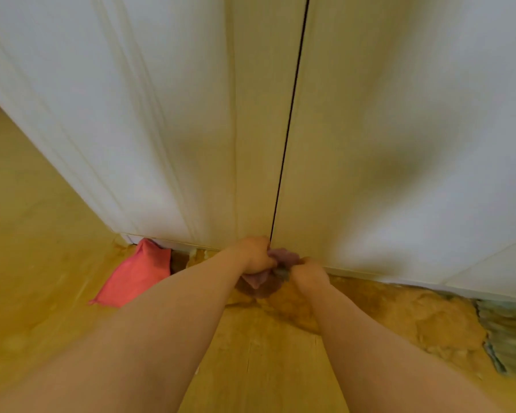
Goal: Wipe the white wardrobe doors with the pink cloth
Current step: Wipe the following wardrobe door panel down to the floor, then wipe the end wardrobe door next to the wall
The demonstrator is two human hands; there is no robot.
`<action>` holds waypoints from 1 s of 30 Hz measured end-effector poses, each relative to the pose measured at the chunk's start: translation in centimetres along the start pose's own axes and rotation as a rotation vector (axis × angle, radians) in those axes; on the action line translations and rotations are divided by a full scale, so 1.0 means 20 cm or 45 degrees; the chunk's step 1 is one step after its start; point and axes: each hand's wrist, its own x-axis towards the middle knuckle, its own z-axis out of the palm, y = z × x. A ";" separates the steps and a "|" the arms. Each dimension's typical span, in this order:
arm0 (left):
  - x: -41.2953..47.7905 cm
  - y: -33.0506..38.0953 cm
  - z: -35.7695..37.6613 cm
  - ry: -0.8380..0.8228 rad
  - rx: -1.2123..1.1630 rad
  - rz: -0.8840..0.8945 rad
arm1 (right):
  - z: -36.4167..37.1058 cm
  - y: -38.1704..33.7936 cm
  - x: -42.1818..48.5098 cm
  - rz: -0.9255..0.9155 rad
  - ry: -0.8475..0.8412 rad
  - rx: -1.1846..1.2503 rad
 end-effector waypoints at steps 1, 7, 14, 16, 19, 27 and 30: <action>-0.06 -0.01 -0.06 -0.005 -0.051 -0.028 | -0.01 -0.07 -0.06 0.003 -0.051 -0.007; -0.54 -0.08 -0.59 -0.088 -0.441 -0.255 | -0.17 -0.62 -0.53 -0.192 -0.292 0.112; -1.27 -0.02 -1.57 -0.137 -0.809 -0.373 | -0.60 -1.39 -1.36 -0.385 -0.439 -0.061; -1.49 0.00 -1.90 -0.156 -0.898 -0.402 | -0.80 -1.65 -1.67 -0.429 -0.497 -0.030; -1.80 0.02 -2.45 -0.055 -1.000 -0.411 | -1.06 -2.05 -2.02 -0.549 -0.477 -0.080; -2.63 0.21 -3.74 0.250 -1.144 0.008 | -1.65 -2.92 -2.91 -0.965 -0.430 0.396; -2.82 0.35 -4.00 0.385 -1.285 0.163 | -1.84 -3.05 -3.13 -1.088 -0.371 0.615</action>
